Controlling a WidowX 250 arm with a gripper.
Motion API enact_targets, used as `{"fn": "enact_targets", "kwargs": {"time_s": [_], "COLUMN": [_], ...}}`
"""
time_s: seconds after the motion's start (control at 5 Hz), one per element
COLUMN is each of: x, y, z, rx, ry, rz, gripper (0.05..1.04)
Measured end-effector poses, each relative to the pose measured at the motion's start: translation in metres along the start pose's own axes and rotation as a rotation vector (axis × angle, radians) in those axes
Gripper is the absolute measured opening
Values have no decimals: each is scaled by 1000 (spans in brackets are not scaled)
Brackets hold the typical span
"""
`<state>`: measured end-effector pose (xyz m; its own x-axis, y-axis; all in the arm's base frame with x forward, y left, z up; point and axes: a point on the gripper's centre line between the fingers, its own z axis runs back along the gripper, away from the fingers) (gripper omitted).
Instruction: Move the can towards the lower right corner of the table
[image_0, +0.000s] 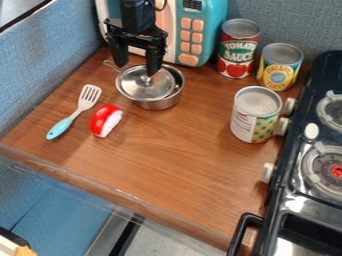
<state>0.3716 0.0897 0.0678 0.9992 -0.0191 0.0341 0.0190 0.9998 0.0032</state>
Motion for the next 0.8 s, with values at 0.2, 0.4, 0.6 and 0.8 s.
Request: {"fn": "enact_targets", "kwargs": {"time_s": [0.2, 0.4, 0.6, 0.8], "x": [-3, 14, 39, 73], "y": [-2, -22, -54, -90], "z": [-19, -13, -12, 3], "rx": [-13, -17, -25, -11], "ry": [49, 47, 45, 4], "rz": [-6, -88, -189, -235], "gripper": [1001, 1001, 1001, 1001]}}
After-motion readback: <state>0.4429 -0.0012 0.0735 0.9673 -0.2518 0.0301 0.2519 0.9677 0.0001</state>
